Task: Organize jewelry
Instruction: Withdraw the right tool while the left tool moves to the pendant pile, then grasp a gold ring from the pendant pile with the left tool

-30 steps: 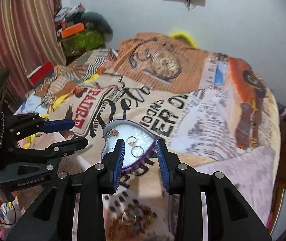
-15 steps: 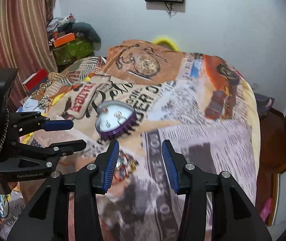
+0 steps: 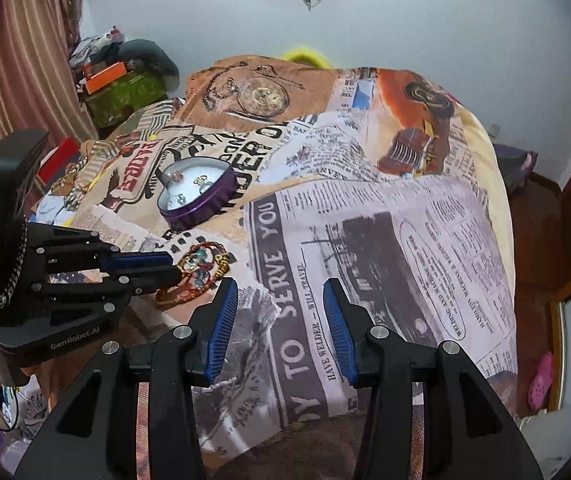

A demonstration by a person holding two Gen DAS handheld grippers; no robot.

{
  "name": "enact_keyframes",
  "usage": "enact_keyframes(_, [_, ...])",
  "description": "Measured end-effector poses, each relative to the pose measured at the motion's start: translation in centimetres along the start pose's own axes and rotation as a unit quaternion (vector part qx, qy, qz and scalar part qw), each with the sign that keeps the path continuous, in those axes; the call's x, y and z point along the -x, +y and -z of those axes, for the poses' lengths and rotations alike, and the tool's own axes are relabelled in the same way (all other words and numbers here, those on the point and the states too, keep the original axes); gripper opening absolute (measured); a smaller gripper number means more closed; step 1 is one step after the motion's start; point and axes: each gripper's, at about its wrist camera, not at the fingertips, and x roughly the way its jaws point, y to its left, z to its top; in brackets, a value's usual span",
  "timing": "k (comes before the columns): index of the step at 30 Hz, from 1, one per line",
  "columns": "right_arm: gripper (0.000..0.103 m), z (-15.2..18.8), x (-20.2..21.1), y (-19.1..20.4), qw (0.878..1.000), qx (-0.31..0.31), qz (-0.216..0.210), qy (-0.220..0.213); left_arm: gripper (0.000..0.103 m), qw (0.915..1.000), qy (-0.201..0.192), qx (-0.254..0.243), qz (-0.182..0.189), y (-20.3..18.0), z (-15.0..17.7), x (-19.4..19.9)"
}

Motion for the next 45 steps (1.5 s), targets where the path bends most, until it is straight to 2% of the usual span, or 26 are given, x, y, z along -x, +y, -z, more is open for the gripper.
enact_keyframes(6, [0.041,0.4,-0.4,-0.1,1.0,-0.004,-0.006,0.002,0.01,0.9997,0.004,-0.024,-0.004,-1.4,-0.2,-0.9])
enact_keyframes(14, [0.041,0.6,-0.6,0.4,1.0,0.013,-0.006,0.004,0.01,0.9998,0.003,0.016,-0.005,0.2,-0.4,-1.1])
enact_keyframes(21, [0.041,0.6,-1.4,0.2,1.0,0.002,-0.017,0.011,0.011,0.9994,0.012,0.032,0.009,1.1,-1.1,-1.9])
enact_keyframes(23, [0.041,0.7,-1.6,0.2,1.0,0.001,-0.018,0.014,0.014,0.9995,0.014,0.029,0.009,1.0,-1.4,-2.2])
enact_keyframes(25, [0.041,0.7,-1.7,0.2,1.0,0.0,-0.018,0.016,0.022,0.9995,0.016,0.025,0.011,0.8,-1.7,-2.3])
enact_keyframes(28, [0.041,0.7,-1.6,0.0,1.0,-0.001,-0.017,0.015,0.03,0.9996,0.015,0.023,0.011,0.7,-2.2,-2.4])
enact_keyframes(36, [0.041,0.7,-1.6,-0.8,1.0,-0.015,-0.019,0.011,0.03,0.9989,0.016,0.04,0.022,1.6,-3.2,-3.4])
enact_keyframes(40, [0.041,0.7,-1.8,-1.0,1.0,-0.018,-0.019,0.013,0.018,0.999,0.015,0.038,0.017,1.6,-2.9,-3.5])
enact_keyframes(45, [0.041,0.6,-1.8,-0.9,1.0,-0.018,-0.021,0.014,0.018,0.9995,0.004,0.028,0.012,1.3,-2.4,-2.7])
